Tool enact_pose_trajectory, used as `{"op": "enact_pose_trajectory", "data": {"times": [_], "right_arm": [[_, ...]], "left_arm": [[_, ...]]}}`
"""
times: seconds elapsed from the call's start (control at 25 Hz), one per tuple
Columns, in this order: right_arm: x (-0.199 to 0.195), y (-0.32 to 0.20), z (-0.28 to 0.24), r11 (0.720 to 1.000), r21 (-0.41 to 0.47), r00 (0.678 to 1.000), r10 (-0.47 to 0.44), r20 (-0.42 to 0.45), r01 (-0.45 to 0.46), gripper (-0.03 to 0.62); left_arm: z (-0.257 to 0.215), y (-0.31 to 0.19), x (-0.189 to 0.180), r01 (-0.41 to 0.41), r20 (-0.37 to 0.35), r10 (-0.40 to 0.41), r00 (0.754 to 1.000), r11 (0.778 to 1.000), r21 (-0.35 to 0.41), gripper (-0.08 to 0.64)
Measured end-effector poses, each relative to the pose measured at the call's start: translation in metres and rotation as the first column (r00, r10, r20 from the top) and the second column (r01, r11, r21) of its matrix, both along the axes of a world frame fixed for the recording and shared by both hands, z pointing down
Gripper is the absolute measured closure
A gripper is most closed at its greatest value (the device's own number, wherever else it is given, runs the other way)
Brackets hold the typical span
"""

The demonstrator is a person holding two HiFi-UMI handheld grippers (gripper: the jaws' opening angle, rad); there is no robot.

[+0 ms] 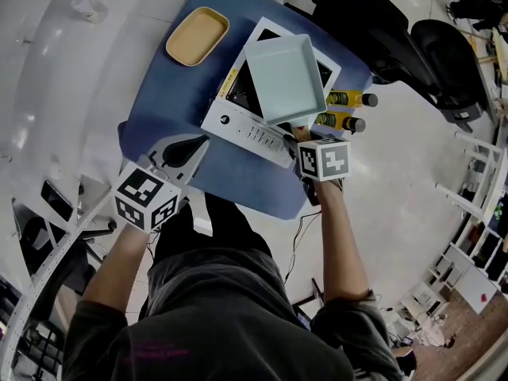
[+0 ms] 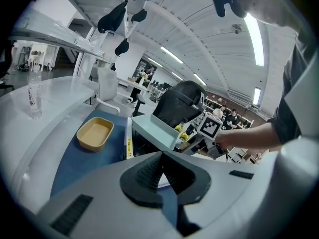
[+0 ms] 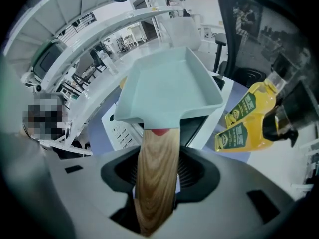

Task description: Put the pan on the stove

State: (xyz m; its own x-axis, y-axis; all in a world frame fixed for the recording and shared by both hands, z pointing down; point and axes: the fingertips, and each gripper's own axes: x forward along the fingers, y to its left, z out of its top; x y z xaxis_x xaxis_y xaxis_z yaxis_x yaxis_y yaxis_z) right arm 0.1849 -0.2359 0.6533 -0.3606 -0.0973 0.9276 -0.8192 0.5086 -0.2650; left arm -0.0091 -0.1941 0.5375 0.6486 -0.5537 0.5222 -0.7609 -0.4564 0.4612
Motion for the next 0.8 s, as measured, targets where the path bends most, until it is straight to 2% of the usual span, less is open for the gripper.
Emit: {"op": "enact_pose_trajectory", "data": {"times": [0.2,0.8], "right_arm": [[0.001,0.004,-0.007,1.0,0.028,1.0,0.003,0.014,-0.004,0.379],[0.02,0.034,-0.024,0.994,0.089,0.997,0.06,0.039,-0.063,0.362]], "left_arm": [[-0.005,0.004,0.002,-0.015,0.003,0.015,1.0,1.0,0.008,0.558],[-0.031,0.017,0.011,-0.085,0.036,0.083,0.996,0.995,0.047,0.558]]}}
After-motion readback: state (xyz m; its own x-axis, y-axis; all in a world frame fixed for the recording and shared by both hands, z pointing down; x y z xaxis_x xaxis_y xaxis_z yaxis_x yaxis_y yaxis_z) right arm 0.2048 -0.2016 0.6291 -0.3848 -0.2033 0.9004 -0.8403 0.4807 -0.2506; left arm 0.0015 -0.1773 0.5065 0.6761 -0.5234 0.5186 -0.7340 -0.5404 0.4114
